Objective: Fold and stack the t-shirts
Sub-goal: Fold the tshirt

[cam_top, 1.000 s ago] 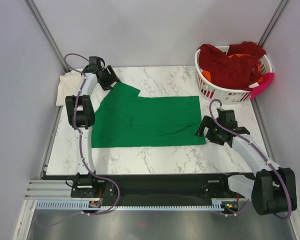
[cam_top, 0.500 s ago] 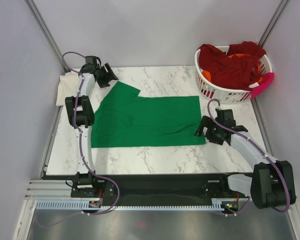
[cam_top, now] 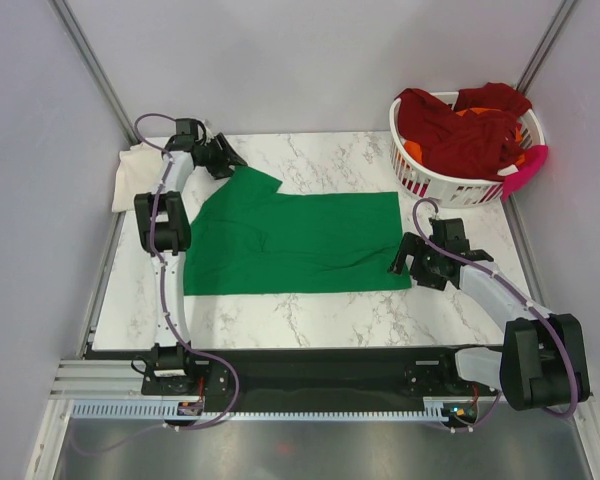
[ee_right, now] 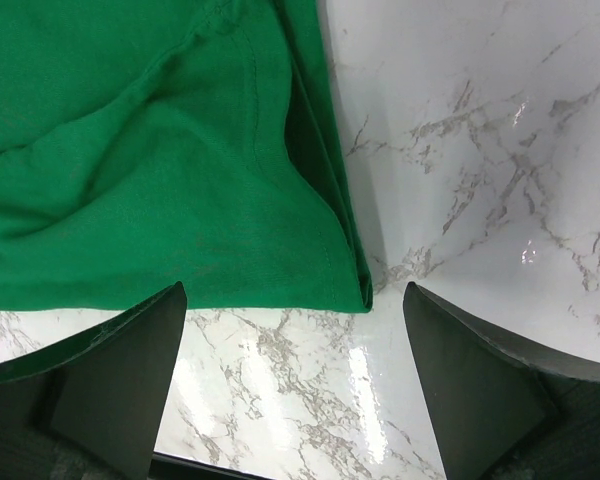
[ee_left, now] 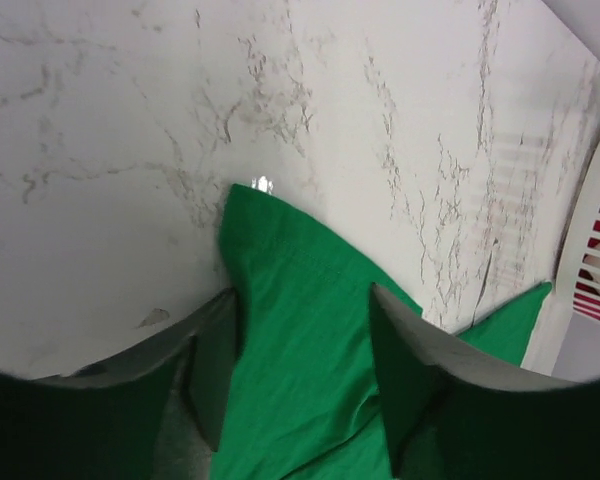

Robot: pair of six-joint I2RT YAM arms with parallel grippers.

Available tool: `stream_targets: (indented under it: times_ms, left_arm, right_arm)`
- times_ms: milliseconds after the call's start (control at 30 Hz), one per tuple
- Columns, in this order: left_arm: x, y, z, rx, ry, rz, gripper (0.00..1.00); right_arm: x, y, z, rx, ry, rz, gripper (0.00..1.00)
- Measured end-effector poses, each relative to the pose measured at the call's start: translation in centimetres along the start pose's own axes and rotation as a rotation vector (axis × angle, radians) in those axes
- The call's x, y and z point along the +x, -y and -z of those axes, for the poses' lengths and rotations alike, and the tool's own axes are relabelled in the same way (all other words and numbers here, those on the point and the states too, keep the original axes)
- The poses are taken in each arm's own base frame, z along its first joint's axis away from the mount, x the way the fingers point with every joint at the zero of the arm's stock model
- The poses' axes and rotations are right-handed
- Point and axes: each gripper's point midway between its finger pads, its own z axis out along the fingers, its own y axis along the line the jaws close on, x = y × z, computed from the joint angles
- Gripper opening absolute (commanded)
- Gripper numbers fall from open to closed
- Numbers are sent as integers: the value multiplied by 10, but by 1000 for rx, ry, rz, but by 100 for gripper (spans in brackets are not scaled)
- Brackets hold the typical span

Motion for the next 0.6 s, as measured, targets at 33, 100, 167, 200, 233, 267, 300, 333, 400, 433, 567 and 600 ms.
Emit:
stream_targets:
  times_ms: [33,100,167,200,233,267,300,333,400,433,567,600]
  left_arm:
    - [2,2,-2,7,-6,4,52]
    - [7,2,-5,5,-20,10,41]
    - [12,1,-9,10,-33,22,31]
    - [13,1,-10,11,-36,25,19]
    - [15,0,-11,10,-41,31,12]
    - [15,-1,-12,8,-43,35,3]
    - [17,-2,-13,5,-46,40,2]
    - [18,-2,-14,11,-51,42,2]
    - [18,-2,-14,17,-54,43,2]
    - [18,-2,-14,18,-54,43,2]
    - [24,-7,-4,-14,-57,60,2]
    - [29,-9,3,-37,-63,71,2]
  right_arm:
    - [0,0,0,0,0,0,98]
    - [0,0,0,0,0,0,98]
    - [0,0,0,-1,0,1,98]
    - [0,0,0,-1,0,0,98]
    - [0,0,0,-1,0,1,98]
    - [0,0,0,-1,0,1,98]
    - [0,0,0,-1,1,2,98]
    - [0,0,0,-1,1,2,98]
    - [-1,0,0,-2,2,4,98]
    - [-1,0,0,-2,3,5,98]
    - [-15,-10,8,-13,29,6,98]
    - [-24,-16,12,-22,50,11,98]
